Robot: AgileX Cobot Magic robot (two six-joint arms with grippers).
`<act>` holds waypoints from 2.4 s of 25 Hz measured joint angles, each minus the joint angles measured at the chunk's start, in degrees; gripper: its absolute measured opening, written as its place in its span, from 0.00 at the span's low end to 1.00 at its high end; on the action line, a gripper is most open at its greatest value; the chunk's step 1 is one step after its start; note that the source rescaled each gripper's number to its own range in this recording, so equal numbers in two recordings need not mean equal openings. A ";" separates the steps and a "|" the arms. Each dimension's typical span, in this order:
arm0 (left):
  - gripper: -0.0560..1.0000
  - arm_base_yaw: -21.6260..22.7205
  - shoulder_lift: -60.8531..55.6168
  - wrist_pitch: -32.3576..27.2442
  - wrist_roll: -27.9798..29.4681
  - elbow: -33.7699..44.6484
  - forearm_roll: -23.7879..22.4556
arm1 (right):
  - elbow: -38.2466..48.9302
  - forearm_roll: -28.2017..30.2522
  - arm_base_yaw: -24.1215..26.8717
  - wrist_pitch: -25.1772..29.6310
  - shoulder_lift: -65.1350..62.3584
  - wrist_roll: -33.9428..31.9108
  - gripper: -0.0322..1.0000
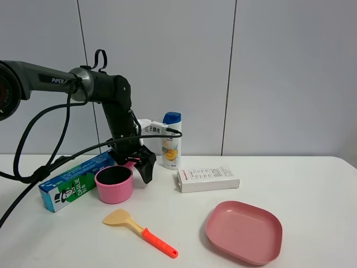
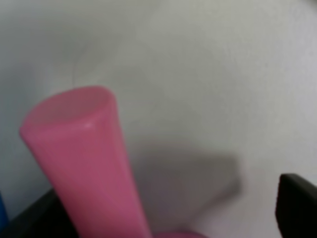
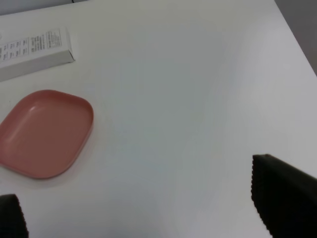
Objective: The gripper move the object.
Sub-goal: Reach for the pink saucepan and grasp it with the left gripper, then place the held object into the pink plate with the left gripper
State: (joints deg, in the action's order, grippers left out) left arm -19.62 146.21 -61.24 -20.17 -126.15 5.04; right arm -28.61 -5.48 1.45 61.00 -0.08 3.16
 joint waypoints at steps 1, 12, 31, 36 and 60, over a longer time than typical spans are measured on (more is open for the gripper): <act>0.83 0.00 0.06 0.00 0.00 0.00 0.00 | 0.00 0.00 0.00 0.00 0.00 0.00 1.00; 0.05 0.00 0.11 0.91 -1.54 0.00 1.28 | 0.00 0.00 0.00 0.00 0.00 0.00 1.00; 0.06 -3.64 -10.26 -7.75 -1.54 0.00 -0.14 | 0.00 0.00 0.00 0.00 0.00 0.00 1.00; 0.06 -6.96 -13.65 -7.87 -1.08 0.00 -1.84 | 0.00 0.00 0.00 0.00 0.00 0.00 1.00; 0.06 -31.93 -11.44 2.68 -3.24 -0.11 -3.41 | 0.00 0.00 0.00 0.00 0.00 0.00 1.00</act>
State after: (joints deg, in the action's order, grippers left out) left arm -51.55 134.77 -58.56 -23.41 -126.26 1.64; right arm -28.61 -5.48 1.45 61.00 -0.08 3.16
